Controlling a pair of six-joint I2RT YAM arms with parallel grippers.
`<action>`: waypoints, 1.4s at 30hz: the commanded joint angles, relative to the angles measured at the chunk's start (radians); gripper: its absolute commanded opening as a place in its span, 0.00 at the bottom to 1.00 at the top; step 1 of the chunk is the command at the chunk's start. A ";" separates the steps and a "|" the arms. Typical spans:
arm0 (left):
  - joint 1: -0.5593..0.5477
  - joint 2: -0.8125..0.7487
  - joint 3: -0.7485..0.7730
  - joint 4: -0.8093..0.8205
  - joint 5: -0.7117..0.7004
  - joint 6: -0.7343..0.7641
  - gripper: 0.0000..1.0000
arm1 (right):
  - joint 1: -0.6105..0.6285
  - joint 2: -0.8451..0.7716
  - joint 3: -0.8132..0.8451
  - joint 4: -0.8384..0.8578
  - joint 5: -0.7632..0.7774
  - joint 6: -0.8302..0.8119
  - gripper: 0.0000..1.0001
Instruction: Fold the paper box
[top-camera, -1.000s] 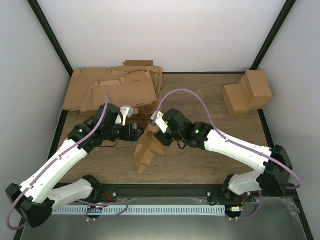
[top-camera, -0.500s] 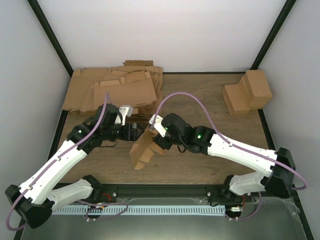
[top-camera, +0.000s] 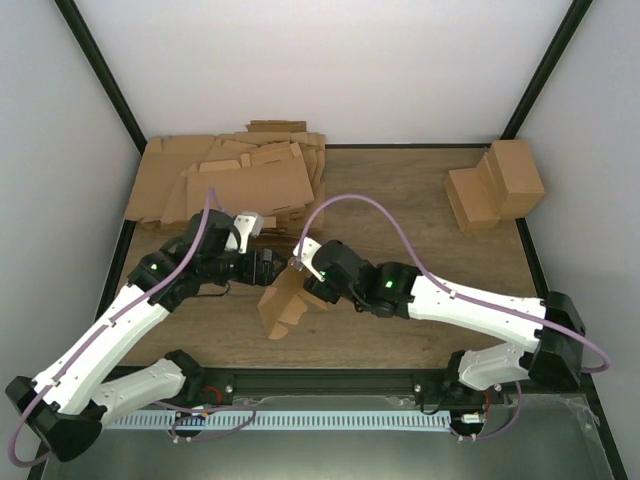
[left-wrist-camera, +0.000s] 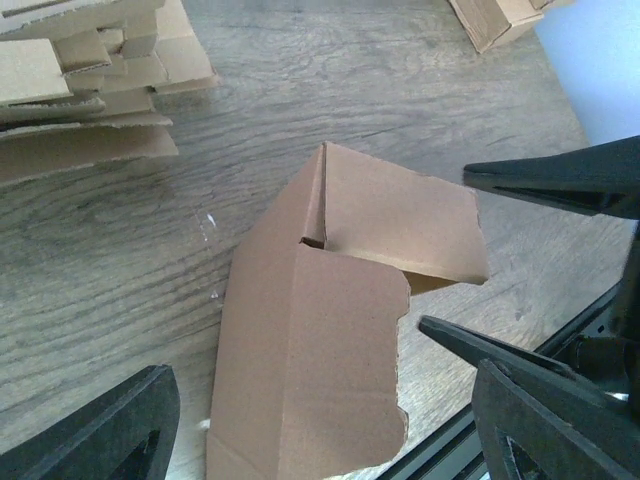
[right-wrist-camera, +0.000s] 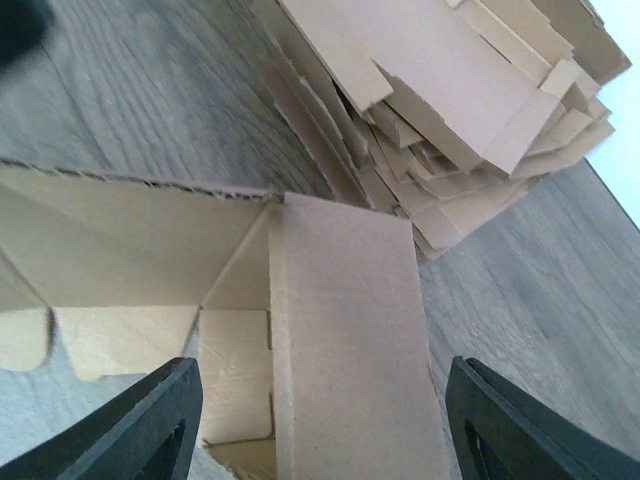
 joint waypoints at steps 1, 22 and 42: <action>-0.002 -0.021 0.015 0.006 -0.021 0.019 0.83 | 0.036 0.058 -0.012 0.024 0.169 -0.027 0.70; 0.000 -0.063 0.006 -0.017 -0.082 0.013 0.84 | 0.039 0.199 -0.026 0.176 0.406 -0.110 0.50; -0.001 -0.097 0.006 -0.030 -0.089 -0.004 0.84 | -0.192 0.263 0.056 0.007 0.090 0.133 0.25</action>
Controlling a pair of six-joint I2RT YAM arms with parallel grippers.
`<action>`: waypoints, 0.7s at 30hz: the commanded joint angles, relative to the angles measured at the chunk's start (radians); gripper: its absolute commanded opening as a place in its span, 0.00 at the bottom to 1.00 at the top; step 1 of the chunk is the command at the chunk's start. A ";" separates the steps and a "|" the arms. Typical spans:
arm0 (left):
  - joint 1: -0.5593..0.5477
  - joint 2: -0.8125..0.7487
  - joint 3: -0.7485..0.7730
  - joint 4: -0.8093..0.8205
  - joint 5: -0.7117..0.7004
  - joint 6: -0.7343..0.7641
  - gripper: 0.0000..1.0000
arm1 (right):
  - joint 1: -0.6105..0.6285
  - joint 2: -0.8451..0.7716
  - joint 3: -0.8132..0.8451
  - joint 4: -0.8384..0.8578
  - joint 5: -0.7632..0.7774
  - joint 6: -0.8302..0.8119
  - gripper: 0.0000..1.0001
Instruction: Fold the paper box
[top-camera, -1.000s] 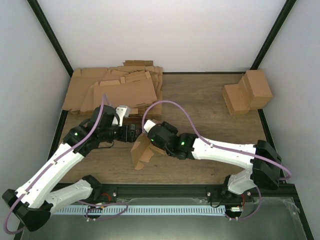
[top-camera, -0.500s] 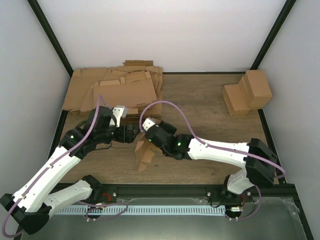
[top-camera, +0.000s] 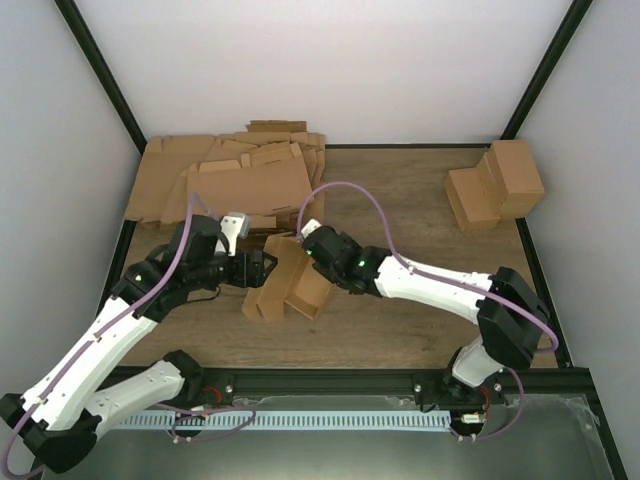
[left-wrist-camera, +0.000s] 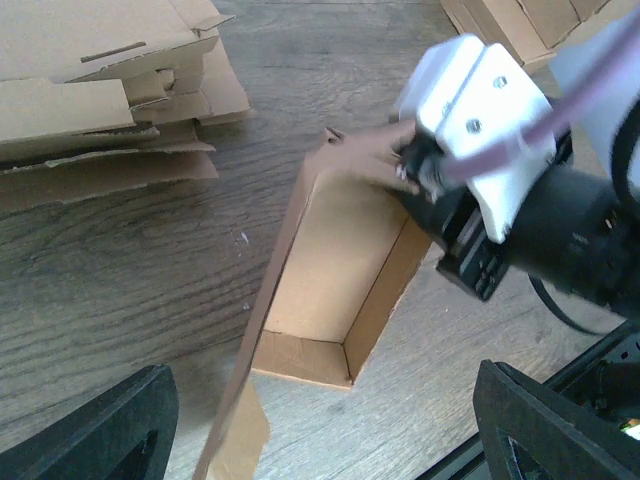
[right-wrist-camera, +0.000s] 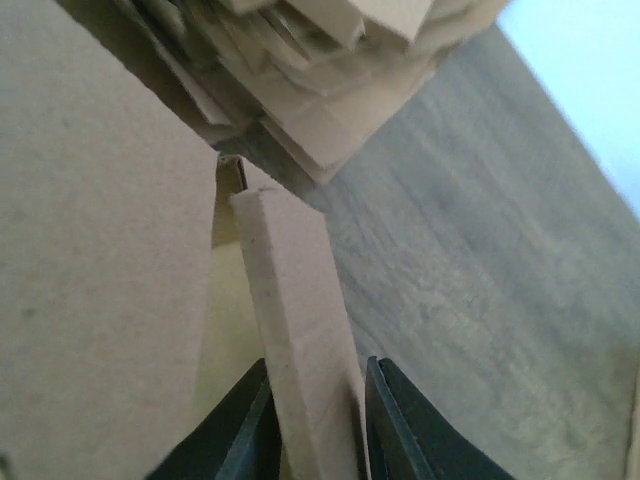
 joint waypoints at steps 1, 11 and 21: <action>-0.001 -0.013 0.007 -0.003 -0.008 -0.010 0.84 | -0.104 0.029 0.045 -0.092 -0.176 0.151 0.25; -0.001 0.012 -0.092 0.033 0.001 -0.048 0.84 | -0.306 0.008 -0.194 0.105 -0.495 0.414 0.28; -0.002 0.051 -0.244 0.184 0.057 -0.132 0.84 | -0.307 -0.024 -0.286 0.162 -0.503 0.470 0.35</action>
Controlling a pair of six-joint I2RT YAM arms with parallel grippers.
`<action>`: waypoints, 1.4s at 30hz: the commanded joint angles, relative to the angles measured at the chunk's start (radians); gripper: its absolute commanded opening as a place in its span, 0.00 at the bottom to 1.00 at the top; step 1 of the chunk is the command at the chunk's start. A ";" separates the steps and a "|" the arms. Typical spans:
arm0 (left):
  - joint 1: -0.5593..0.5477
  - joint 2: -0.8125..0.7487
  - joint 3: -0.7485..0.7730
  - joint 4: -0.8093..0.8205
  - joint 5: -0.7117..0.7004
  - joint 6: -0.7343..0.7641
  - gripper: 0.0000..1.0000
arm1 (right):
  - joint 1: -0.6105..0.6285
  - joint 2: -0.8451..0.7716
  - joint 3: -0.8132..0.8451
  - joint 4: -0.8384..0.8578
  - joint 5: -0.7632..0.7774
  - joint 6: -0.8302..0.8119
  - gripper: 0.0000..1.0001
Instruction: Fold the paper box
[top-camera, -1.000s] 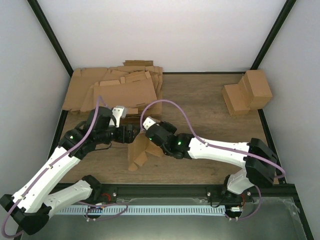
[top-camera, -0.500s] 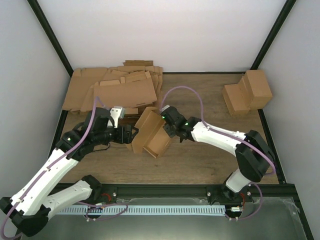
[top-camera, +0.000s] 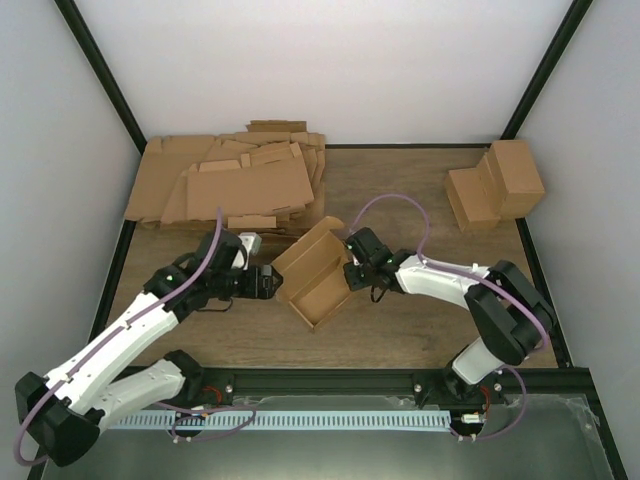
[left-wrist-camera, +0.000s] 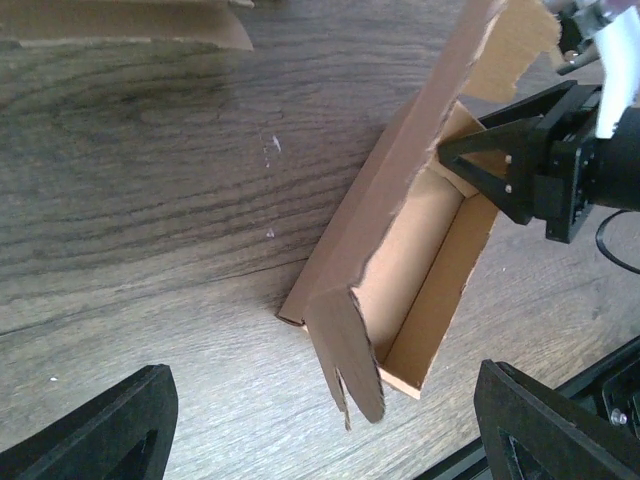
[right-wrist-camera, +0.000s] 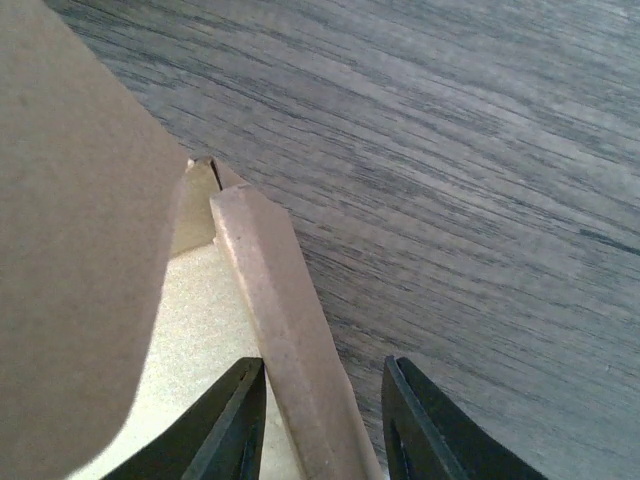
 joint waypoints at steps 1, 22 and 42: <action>-0.002 0.017 -0.039 0.096 0.036 -0.043 0.84 | 0.002 -0.039 -0.008 0.032 0.001 0.019 0.35; -0.003 0.058 -0.050 0.122 0.000 -0.033 0.84 | 0.127 0.086 0.055 -0.037 0.270 0.018 0.23; -0.002 0.105 -0.070 0.141 -0.039 -0.039 0.84 | 0.060 -0.245 -0.031 -0.026 0.034 0.006 0.80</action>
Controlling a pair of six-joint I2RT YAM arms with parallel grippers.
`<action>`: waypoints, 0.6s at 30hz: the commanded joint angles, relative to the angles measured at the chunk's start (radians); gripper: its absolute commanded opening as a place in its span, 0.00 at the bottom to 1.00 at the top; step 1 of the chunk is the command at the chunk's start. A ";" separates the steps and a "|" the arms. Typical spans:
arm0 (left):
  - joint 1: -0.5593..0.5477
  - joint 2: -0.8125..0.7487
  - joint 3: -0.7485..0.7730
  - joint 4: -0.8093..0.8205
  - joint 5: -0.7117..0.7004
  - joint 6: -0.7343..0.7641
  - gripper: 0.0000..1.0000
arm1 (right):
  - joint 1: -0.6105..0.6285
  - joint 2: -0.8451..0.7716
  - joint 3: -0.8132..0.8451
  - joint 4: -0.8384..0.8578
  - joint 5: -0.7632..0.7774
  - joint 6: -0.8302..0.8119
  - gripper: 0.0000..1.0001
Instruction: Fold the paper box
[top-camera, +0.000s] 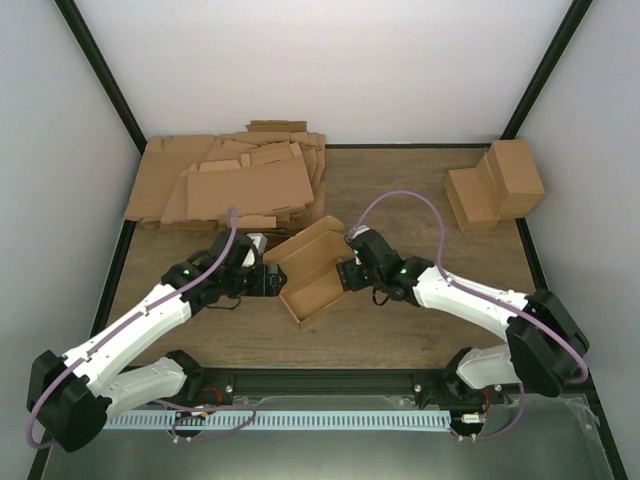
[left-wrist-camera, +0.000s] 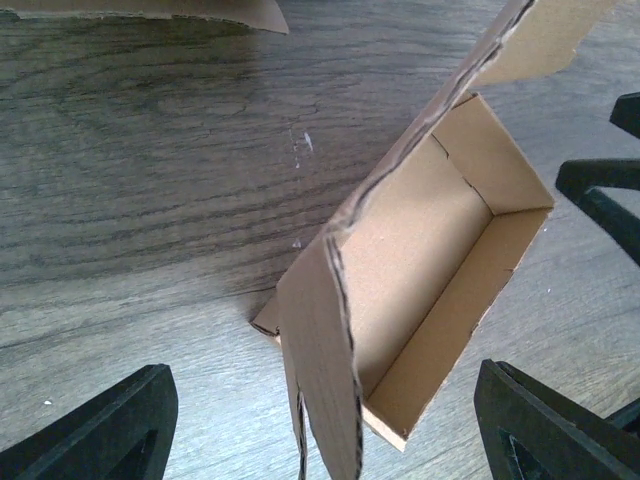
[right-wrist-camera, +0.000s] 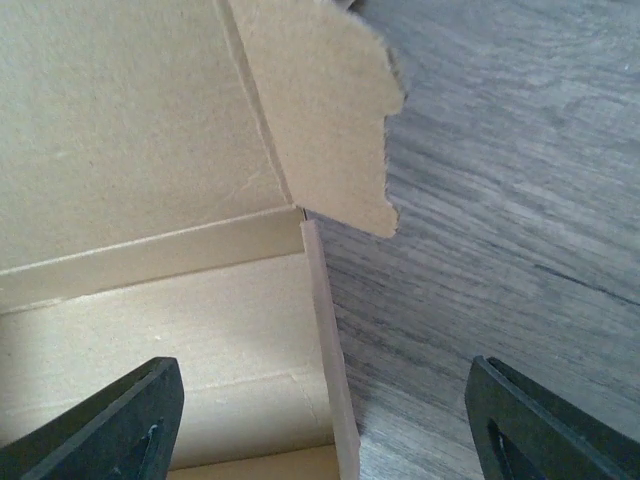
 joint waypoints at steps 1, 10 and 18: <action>-0.002 0.004 -0.010 0.034 -0.017 -0.004 0.84 | -0.025 -0.038 0.011 -0.008 -0.038 -0.021 0.80; -0.002 0.051 0.006 0.072 -0.020 0.004 0.84 | -0.024 -0.032 0.095 -0.080 -0.063 -0.085 0.68; -0.002 0.119 0.057 0.095 -0.116 0.016 0.77 | -0.022 -0.050 0.119 -0.140 -0.073 -0.110 0.65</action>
